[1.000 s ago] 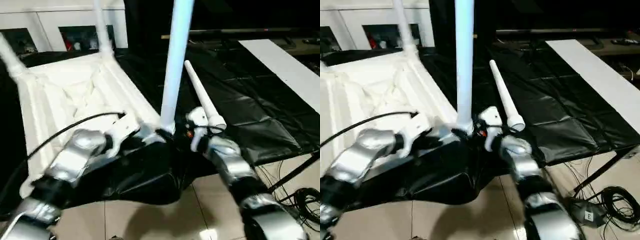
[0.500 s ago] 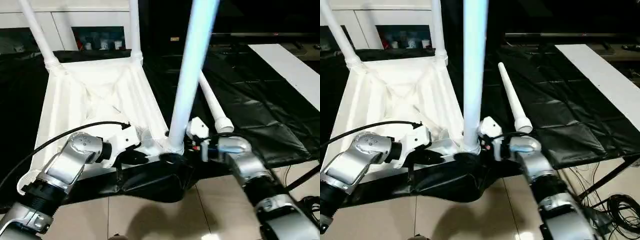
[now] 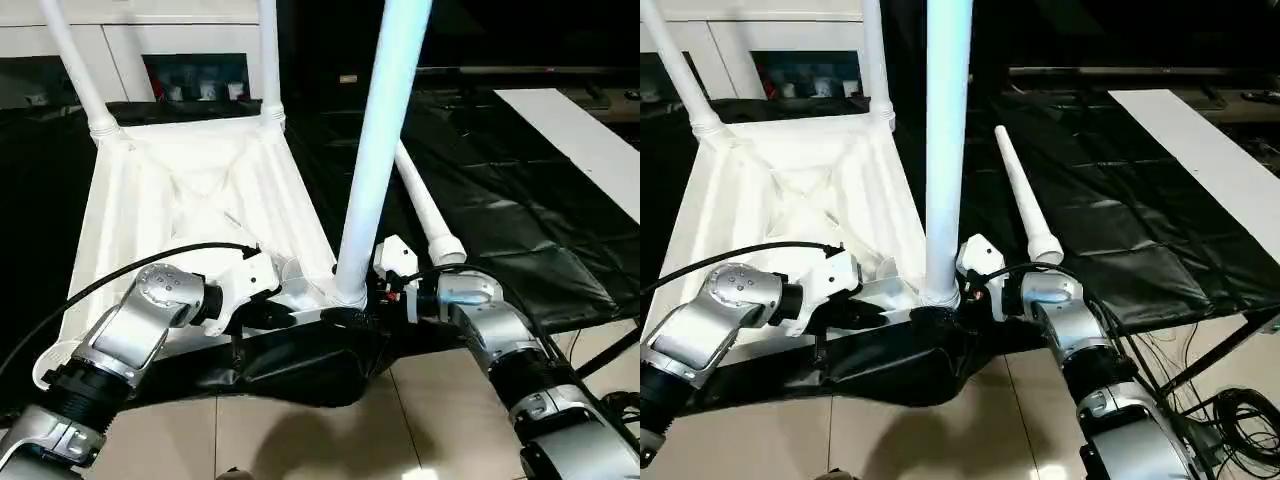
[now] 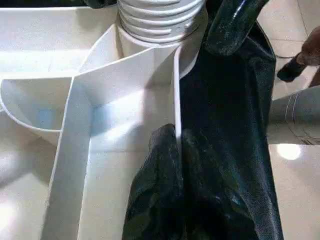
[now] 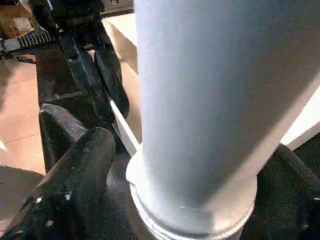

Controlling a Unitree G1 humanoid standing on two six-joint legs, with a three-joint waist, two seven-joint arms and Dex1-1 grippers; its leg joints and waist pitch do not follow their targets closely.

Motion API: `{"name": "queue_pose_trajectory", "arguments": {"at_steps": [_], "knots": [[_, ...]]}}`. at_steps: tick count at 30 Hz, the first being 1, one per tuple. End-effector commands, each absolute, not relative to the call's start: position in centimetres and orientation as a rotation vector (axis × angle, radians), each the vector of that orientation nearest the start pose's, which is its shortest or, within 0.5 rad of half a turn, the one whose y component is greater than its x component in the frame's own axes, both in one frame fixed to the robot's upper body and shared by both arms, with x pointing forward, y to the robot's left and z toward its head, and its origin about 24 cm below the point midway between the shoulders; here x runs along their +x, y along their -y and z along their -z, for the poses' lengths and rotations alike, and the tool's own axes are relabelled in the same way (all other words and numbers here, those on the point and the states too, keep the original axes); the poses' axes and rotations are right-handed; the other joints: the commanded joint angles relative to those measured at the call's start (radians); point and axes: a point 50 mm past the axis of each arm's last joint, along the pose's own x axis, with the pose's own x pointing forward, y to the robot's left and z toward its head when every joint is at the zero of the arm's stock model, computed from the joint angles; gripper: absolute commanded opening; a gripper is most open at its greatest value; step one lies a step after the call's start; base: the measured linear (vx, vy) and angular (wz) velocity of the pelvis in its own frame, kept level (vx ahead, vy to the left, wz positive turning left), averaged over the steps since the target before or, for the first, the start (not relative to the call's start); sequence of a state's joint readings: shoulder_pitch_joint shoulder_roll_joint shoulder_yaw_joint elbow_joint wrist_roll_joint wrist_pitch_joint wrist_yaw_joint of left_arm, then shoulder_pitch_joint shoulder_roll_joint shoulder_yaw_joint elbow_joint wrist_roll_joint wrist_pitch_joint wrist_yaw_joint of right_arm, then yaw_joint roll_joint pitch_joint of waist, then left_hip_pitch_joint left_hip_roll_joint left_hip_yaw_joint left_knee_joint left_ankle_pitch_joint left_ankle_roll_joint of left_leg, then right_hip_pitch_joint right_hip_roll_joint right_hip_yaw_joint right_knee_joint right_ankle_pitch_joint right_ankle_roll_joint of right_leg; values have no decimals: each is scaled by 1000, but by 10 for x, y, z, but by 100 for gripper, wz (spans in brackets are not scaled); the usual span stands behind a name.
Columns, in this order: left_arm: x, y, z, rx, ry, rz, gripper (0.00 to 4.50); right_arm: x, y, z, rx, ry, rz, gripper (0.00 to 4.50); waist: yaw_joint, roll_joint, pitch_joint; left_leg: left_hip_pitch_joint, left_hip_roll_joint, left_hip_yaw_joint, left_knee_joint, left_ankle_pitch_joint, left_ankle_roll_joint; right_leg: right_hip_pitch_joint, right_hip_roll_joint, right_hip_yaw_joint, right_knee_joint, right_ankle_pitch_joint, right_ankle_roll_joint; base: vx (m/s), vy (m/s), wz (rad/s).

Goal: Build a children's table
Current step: Rotate leg to tighten

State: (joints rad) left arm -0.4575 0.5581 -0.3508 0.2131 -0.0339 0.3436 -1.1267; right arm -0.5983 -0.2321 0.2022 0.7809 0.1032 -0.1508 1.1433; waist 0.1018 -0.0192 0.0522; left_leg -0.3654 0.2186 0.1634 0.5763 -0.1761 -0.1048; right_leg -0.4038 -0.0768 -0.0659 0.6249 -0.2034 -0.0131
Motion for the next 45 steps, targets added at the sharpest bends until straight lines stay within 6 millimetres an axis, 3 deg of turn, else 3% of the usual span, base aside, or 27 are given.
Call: {"name": "queue_pose_trajectory", "arguments": {"at_steps": [1, 11, 22, 26, 27, 30, 33, 35, 36, 37, 38, 40, 41, 44, 45], "knots": [[287, -154, -57, 507, -583, 1279, 0, 323, 109, -49, -212, -176, -1303, 368, -3, 10, -63, 8, 9, 10, -59, -140, 49, 58, -51, 42, -57, -7, -261, 0, 0, 0], [286, -157, -56, 512, -591, 1273, 0, 324, 110, -48, -216, -169, -1281, 281, -2, 12, -67, 7, 8, 9, -56, -133, 49, 60, -50, 41, -53, 14, -267, 0, 0, 0], [287, -158, -55, 516, -599, 1263, 0, 323, 109, -42, -213, -178, -1270, 272, -2, 15, -69, 7, 8, 9, -55, -142, 46, 60, -50, 41, -51, 20, -271, 0, 0, 0], [299, -154, -55, 465, -574, 1155, 0, 333, 107, -34, -119, -193, -1020, 272, -6, 15, -61, 9, 7, 10, -60, -185, 23, 56, -52, 43, -61, -62, -260, 0, 0, 0], [302, -152, -55, 454, -567, 1127, 0, 336, 106, -32, -70, -203, -956, 272, -10, 13, -58, 11, 6, 8, -65, -227, 3, 56, -55, 43, -70, -161, -237, 0, 0, 0], [314, -145, -56, 410, -548, 1043, 0, 338, 98, -25, 30, -227, -816, 271, -15, 12, -53, 13, 6, 5, -70, -266, -12, 50, -56, 44, -81, -268, -197, 0, 0, 0], [328, -137, -56, 389, -541, 944, 0, 339, 80, -17, 34, -253, -688, 271, -15, 14, -53, 18, 4, 4, -71, -284, -25, 44, -57, 45, -88, -318, -179, 0, 0, 0], [332, -134, -56, 385, -545, 904, 0, 341, 74, -15, 35, -268, -611, 271, -17, 15, -54, 13, 2, 4, -73, -283, -28, 46, -56, 43, -90, -331, -164, 0, 0, 0], [338, -130, -56, 387, -548, 852, 0, 343, 67, -13, 41, -297, -500, 270, -19, 16, -53, 17, 3, 3, -73, -286, -37, 42, -56, 44, -90, -332, -162, 0, 0, 0], [338, -130, -56, 387, -548, 852, 0, 343, 67, -13, 41, -297, -500, 270, -19, 15, -53, 17, 1, 2, -73, -292, -38, 42, -56, 43, -91, -340, -159, 0, 0, 0], [344, -126, -55, 394, -546, 804, 0, 344, 62, -6, 91, -371, -339, 270, -20, 15, -52, 18, 0, 3, -74, -300, -40, 39, -54, 44, -93, -349, -149, 0, 0, 0], [347, -121, -55, 401, -540, 779, 0, 342, 52, -4, 124, -408, -299, 270, -18, 16, -53, 24, 0, 2, -74, -331, -43, 34, -54, 43, -96, -372, -132, 0, 0, 0], [348, -119, -56, 404, -536, 782, 0, 342, 49, -5, 119, -408, -297, 270, -18, 8, -52, 22, 1, 2, -75, -329, -40, 34, -55, 44, -97, -366, -130, 0, 0, 0], [349, -116, -57, 413, -528, 789, 0, 342, 41, -7, 133, -405, -303, 270, -15, 12, -52, 18, 3, 1, -77, -329, -36, 34, -56, 44, -95, -348, -126, 0, 0, 0], [349, -117, -57, 416, -526, 797, 0, 343, 39, -9, 136, -387, -322, 270, -15, 9, -52, 16, 3, 2, -79, -329, -34, 35, -54, 44, -92, -321, -130, 0, 0, 0]]}}
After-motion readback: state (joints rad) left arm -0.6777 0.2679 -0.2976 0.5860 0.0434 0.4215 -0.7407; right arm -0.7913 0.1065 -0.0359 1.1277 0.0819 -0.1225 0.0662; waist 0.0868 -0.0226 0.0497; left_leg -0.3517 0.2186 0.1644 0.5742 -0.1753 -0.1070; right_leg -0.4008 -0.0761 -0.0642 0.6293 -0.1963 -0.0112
